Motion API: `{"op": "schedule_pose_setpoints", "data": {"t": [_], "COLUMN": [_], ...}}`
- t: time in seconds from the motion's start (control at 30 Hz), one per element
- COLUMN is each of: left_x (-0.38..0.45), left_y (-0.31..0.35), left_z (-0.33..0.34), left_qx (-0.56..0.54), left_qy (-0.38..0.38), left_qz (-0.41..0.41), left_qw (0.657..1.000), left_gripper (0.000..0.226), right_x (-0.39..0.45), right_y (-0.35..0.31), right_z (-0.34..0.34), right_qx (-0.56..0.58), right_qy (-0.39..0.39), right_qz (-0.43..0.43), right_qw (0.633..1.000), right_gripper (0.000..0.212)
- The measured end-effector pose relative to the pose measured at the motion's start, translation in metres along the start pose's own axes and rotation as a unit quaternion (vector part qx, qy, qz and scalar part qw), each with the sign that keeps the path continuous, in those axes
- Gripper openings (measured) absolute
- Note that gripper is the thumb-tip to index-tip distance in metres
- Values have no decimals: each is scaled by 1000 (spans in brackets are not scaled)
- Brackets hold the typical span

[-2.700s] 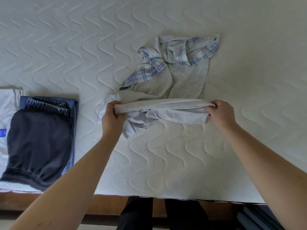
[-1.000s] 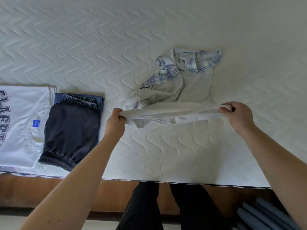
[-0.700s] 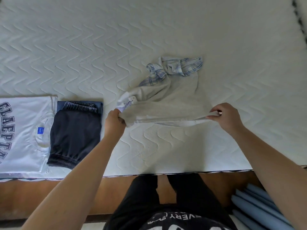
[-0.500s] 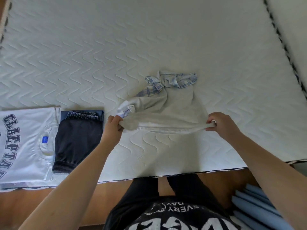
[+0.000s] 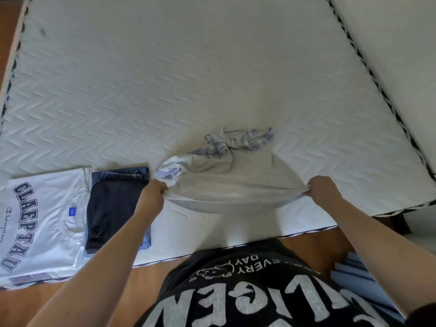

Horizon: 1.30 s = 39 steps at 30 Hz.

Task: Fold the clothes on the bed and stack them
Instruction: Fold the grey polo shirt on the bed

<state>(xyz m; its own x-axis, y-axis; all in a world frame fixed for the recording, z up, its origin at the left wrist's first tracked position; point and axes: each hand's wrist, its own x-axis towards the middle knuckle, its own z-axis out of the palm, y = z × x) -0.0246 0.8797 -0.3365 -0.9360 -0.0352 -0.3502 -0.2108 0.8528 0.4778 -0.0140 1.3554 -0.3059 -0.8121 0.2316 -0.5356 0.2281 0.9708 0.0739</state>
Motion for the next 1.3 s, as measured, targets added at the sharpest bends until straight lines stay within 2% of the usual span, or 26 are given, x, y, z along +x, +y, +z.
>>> {"op": "schedule_pose_setpoints", "data": {"t": [0.07,0.1,0.17,0.23,0.27,0.33,0.43,0.47,0.57,0.7,0.83,0.93,1.0,1.1,1.17,1.23,1.3], "left_x": [-6,-9,-14,-19,-22,-25,-24,-23,-20,-16,-14,-7,-2,8,13,17,20], "left_y": [12,17,25,31,32,38,47,51,69,105,146,175,191,209,217,223,227], "left_z": [5,7,12,16,19,18,14,12,6,-1,-8,-8,-5,-1,3,6,9], "left_qx": [7,13,16,12,2,-14,16,-1,-106,-129,-115,-59,-62,-87,-109,-147,-183], "left_qy": [-19,-35,-77,-119,-133,-132,-124,-117,-90,-76,-114,-162,-185,-182,-150,-131,-119], "left_qz": [-33,-44,-61,-75,-81,-90,-47,-32,-31,11,120,179,194,185,168,138,107], "left_qw": [999,998,995,990,988,987,991,993,990,989,979,969,961,962,968,971,970], "left_gripper": [26,24,21,8,6,19,17,21,26,14,76,92,86,47,18,13,13], "right_x": [-4,-8,-14,-17,-19,-21,-20,-18,-16,-19,-25,-30,-32,-28,-24,-22,-18], "right_y": [-1,-5,-15,-27,-32,-41,-52,-55,-60,-74,-97,-112,-118,-119,-113,-106,-99], "right_z": [7,10,12,12,12,11,10,9,2,-18,-50,-77,-92,-104,-105,-101,-94], "right_qx": [144,249,452,596,639,691,736,742,733,738,681,628,589,546,565,607,613], "right_qy": [31,37,23,4,5,18,36,40,45,3,-45,-56,-47,-20,-18,-39,-47], "right_qz": [28,54,106,143,155,177,185,177,145,74,-48,-142,-179,-192,-188,-186,-195], "right_qw": [989,966,885,790,753,701,650,646,663,671,730,763,786,815,804,772,765], "right_gripper": [29,26,25,31,33,33,31,31,22,15,23,17,14,15,19,15,19]}}
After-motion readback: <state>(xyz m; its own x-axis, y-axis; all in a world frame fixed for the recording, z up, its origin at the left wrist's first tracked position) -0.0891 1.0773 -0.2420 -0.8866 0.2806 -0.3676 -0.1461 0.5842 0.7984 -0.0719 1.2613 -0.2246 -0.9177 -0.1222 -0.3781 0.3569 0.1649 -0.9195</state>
